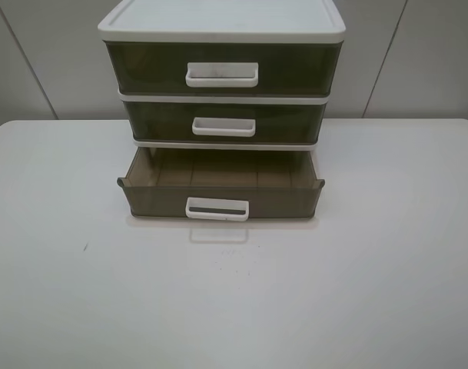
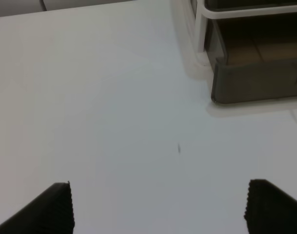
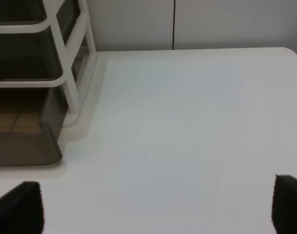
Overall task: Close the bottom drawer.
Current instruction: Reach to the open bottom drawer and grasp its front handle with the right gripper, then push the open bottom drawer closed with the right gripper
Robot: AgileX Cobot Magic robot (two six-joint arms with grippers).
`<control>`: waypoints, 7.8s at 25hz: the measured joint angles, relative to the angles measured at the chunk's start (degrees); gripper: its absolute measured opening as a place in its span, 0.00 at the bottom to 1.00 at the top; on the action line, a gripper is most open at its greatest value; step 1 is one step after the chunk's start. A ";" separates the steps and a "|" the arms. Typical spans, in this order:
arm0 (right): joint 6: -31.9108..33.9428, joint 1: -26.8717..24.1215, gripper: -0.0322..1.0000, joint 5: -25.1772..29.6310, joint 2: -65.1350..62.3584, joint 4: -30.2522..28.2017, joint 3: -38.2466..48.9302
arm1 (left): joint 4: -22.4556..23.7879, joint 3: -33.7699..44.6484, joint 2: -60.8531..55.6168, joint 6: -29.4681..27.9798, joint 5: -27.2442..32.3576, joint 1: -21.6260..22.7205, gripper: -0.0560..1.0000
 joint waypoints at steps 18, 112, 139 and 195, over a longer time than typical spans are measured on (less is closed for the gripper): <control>0.00 0.00 0.83 0.00 0.00 0.00 0.00 | 0.00 0.00 0.00 0.00 0.00 0.00 0.73; 1.95 45.93 0.05 -66.92 106.91 21.03 -20.08 | 0.00 0.00 0.00 0.00 0.00 0.43 0.73; 4.04 47.87 0.05 -84.03 110.92 26.01 -15.42 | 0.00 0.00 0.00 0.00 0.00 0.43 0.73; -2.31 53.55 0.05 -115.50 128.68 42.46 -24.59 | 0.00 0.00 0.00 0.00 0.00 0.43 0.73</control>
